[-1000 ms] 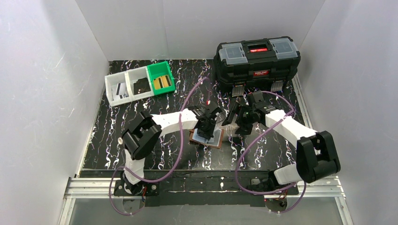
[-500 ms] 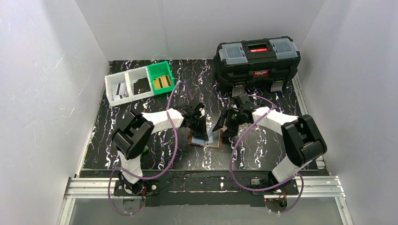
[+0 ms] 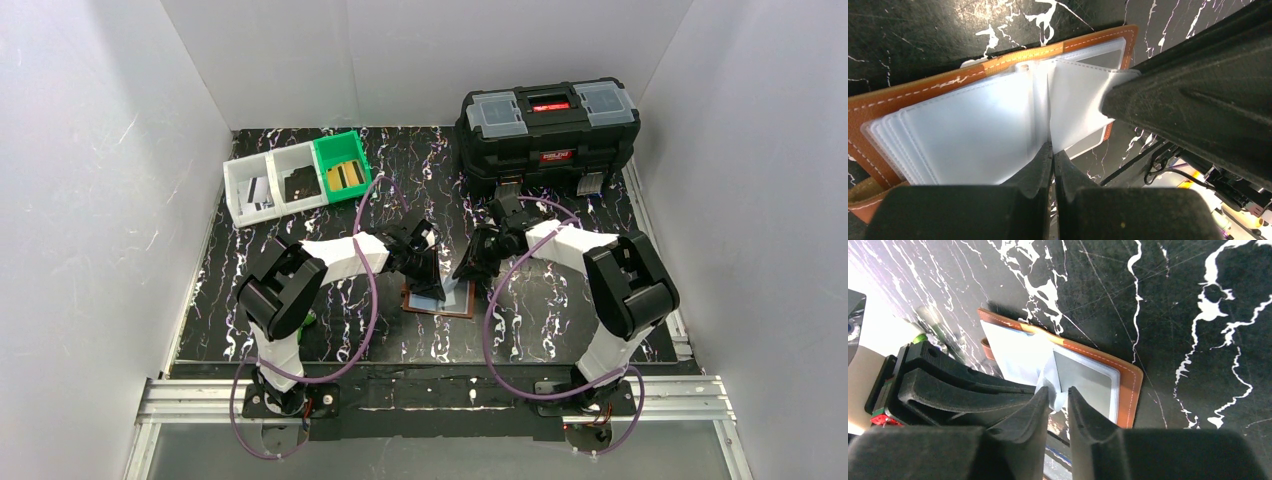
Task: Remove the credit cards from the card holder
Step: Remove the credit card from the card holder.
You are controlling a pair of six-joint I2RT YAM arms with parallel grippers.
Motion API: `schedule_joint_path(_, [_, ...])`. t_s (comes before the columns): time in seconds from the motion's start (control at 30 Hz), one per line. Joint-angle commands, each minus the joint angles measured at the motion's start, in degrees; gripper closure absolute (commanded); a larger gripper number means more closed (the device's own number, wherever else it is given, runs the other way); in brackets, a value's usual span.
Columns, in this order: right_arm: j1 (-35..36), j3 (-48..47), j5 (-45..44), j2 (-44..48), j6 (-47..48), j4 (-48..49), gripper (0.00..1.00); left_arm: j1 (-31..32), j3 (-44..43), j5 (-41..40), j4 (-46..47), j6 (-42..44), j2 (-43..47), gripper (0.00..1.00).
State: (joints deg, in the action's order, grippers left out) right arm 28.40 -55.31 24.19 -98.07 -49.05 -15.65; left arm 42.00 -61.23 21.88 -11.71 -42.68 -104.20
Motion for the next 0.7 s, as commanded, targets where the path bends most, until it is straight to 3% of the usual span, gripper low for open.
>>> schedule_joint_path(0.0, [0.48,-2.92,-0.86,-0.82,0.81,0.43,0.78,-0.40,0.94,1.52,-0.05,0.15,3.18,0.97])
schedule_joint_path(0.17, [0.73,-3.43,-0.61,-0.55,0.83,0.14,0.86,-0.38,0.33,-0.56,-2.68,1.69,5.15,0.70])
schedule_joint_path(0.3, [1.24,-3.92,-0.18,-0.12,0.87,-0.27,0.86,-0.46,-0.42,-3.52,-6.40,3.67,7.92,0.57])
schedule_joint_path(0.47, [2.18,-4.50,0.59,0.12,0.62,-0.42,0.80,-0.49,-0.85,-9.12,-12.35,5.69,12.45,0.54])
schedule_joint_path(0.67, [3.98,-6.34,1.94,0.13,-0.83,-0.47,0.60,-0.91,-0.12,-17.86,-19.61,7.10,19.18,0.53])
